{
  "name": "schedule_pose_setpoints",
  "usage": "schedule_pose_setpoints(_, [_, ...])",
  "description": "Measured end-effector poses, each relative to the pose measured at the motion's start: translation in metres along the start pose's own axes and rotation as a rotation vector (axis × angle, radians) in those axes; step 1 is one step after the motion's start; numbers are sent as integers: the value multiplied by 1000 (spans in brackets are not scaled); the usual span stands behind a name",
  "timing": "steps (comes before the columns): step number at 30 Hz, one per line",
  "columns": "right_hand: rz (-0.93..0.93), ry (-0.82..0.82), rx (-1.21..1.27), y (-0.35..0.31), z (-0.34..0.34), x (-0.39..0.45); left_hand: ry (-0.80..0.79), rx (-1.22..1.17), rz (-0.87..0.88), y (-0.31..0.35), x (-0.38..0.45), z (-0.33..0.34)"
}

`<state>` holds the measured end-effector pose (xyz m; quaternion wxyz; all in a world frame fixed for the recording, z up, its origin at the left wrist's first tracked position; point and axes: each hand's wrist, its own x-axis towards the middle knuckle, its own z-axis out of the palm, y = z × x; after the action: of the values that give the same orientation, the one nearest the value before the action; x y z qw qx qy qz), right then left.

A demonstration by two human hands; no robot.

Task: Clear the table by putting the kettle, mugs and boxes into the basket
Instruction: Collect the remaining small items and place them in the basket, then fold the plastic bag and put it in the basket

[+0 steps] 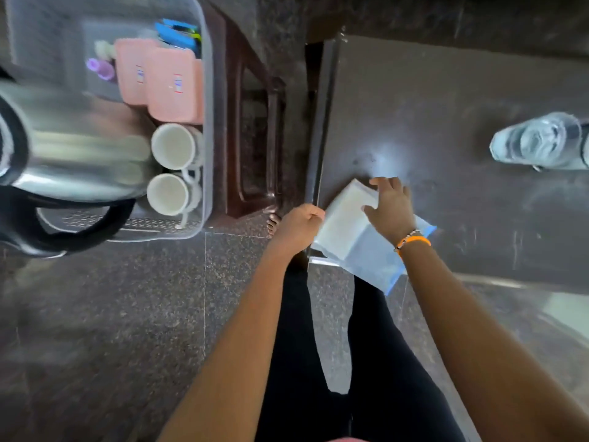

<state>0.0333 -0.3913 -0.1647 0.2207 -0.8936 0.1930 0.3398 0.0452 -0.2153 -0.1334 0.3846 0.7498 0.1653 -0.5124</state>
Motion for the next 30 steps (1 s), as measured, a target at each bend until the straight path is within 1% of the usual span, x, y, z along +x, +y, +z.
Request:
schedule_pose_setpoints(2, [55,8,-100,22,16,-4,12,4,-25,-2,1,16])
schedule_pose_setpoints(6, [-23,70,-273,55,32,-6,39,4,-65,-5,5,41])
schedule_pose_setpoints(8, [-18,70,-206,65,30,0,35,-16,-65,-6,6,50])
schedule_pose_setpoints(10, [-17,17,-71,75,25,5,42,-19,-54,-5,7,59])
schedule_pose_setpoints(12, [-37,0,3,81,23,6,128,-12,-73,-10,9,69])
schedule_pose_setpoints(14, [-32,-4,-23,81,29,2,255,-75,-188,-20,9,78])
schedule_pose_setpoints(15, [-25,-10,-60,79,33,-1,283,-124,-270,-26,8,82])
schedule_pose_setpoints(16, [-25,-14,-105,77,39,-4,270,-167,-338,-32,7,87])
schedule_pose_setpoints(18, [-51,-8,-149,76,51,-7,174,-190,-402,-42,4,95])
schedule_pose_setpoints(19, [-66,-11,-111,76,54,-6,147,-187,-401,-45,5,96])
schedule_pose_setpoints(20, [-66,-23,-10,76,53,-5,153,-184,-386,-46,5,96])
schedule_pose_setpoints(22, [-29,-70,291,77,45,-1,222,-186,-354,-46,9,93])
schedule_pose_setpoints(24, [6,-70,536,80,29,3,286,-242,-411,-40,12,86])
schedule_pose_setpoints(25, [14,-65,643,82,20,3,294,-293,-454,-37,14,81])
schedule_pose_setpoints(26, [14,-69,754,83,10,3,270,-351,-479,-34,15,77])
schedule_pose_setpoints(27, [3,-77,863,85,1,2,221,-406,-467,-30,15,72])
schedule_pose_setpoints(28, [-19,-89,955,86,-8,1,168,-447,-423,-27,15,67])
schedule_pose_setpoints(30, [-65,-123,1052,88,-22,0,96,-491,-315,-21,12,59])
